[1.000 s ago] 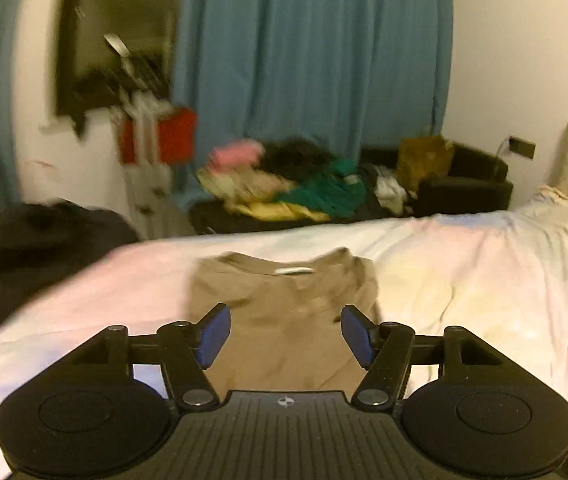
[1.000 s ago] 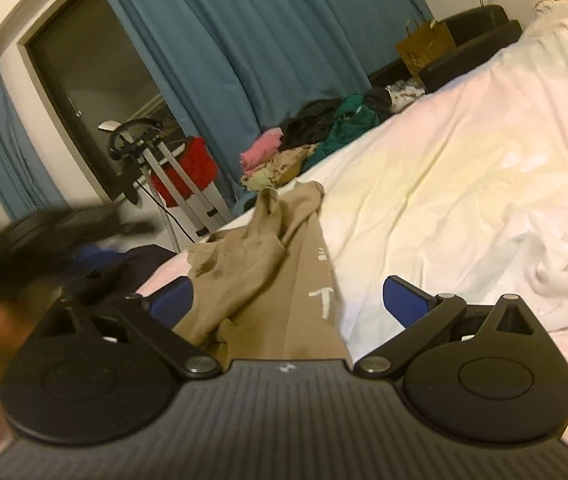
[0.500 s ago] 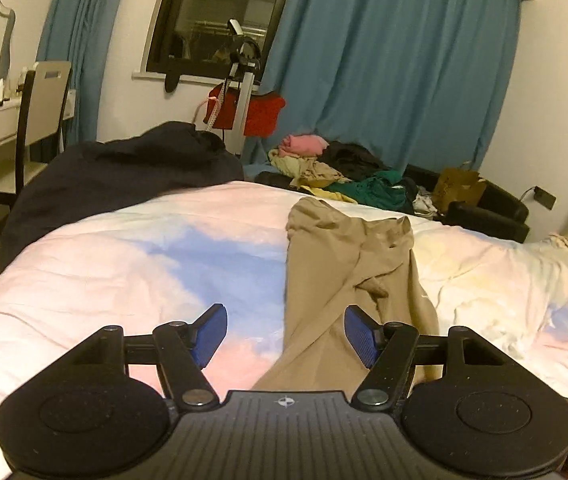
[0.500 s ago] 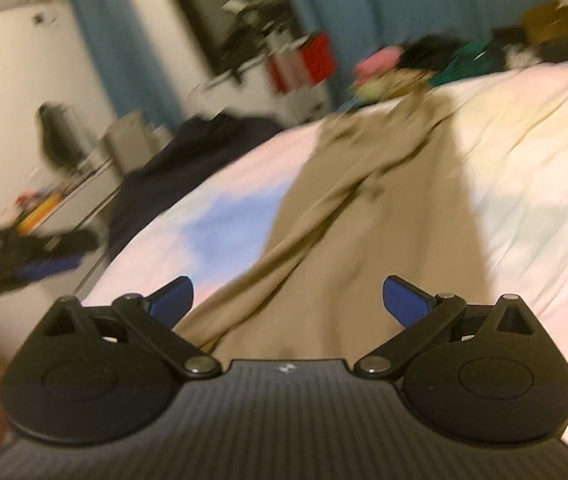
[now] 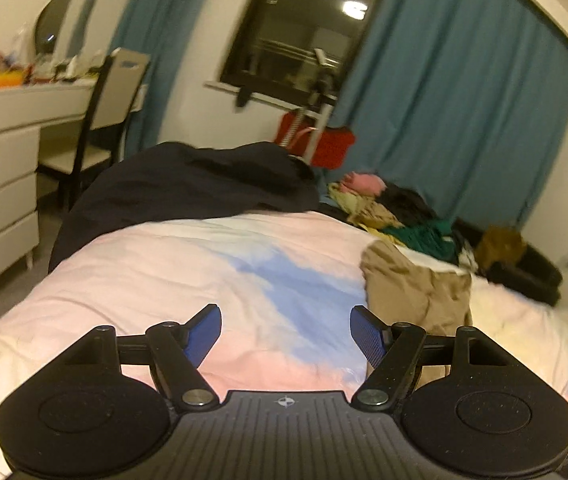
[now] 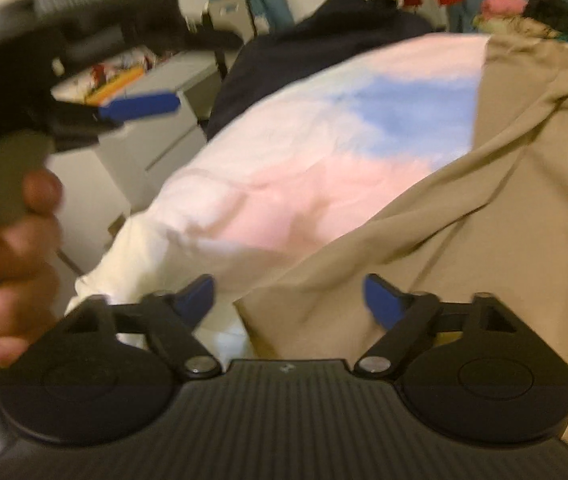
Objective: Fold clothes
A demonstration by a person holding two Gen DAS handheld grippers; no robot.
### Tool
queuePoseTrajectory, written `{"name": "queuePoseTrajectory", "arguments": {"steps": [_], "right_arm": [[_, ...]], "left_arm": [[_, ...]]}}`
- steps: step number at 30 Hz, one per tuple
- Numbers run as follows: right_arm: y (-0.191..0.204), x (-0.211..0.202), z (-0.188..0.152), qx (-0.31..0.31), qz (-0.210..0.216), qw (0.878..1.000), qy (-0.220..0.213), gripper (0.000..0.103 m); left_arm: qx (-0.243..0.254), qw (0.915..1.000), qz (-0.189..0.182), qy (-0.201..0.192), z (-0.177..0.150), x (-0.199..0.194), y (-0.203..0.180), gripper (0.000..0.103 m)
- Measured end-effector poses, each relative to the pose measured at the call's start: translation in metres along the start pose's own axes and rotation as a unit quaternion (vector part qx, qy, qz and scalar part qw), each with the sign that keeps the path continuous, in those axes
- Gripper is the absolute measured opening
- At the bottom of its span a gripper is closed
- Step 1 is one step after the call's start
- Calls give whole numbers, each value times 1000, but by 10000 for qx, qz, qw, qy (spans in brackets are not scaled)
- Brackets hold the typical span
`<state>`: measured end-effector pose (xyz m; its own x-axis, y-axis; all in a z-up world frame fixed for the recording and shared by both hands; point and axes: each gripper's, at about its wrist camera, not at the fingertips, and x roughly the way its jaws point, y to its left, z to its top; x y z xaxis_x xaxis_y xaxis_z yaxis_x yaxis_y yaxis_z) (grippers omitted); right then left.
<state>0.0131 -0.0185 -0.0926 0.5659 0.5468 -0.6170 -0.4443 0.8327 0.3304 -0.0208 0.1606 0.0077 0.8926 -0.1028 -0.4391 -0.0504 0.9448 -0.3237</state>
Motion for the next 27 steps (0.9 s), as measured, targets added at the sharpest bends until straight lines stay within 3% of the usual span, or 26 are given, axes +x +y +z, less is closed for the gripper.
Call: {"name": "queuePoseTrajectory", "arguments": {"steps": [1, 2, 5, 10, 14, 20, 27], "right_arm": [[4, 9, -1, -106, -60, 9999, 110, 75], [4, 14, -4, -124, -127, 9996, 207, 63], [4, 15, -10, -99, -310, 9989, 330, 8], [7, -43, -13, -416, -552, 9969, -378, 6], [-1, -100, -26, -392, -755, 9946, -590, 6], [-36, -149, -55, 324, -873, 9938, -607, 4], [-70, -168, -79, 851, -1042, 9905, -268, 3]], "left_arm": [[-105, 9999, -8, 10, 1, 1, 5, 73], [-156, 9999, -23, 25, 2, 0, 8, 73], [-227, 9997, -58, 57, 2, -1, 10, 73], [21, 9997, -226, 55, -1, -3, -5, 74], [292, 9978, -537, 269, -9, -1, -24, 74], [485, 9878, -1241, 807, -32, 6, -53, 74], [842, 9720, -1447, 1648, -73, 28, -85, 74]]}}
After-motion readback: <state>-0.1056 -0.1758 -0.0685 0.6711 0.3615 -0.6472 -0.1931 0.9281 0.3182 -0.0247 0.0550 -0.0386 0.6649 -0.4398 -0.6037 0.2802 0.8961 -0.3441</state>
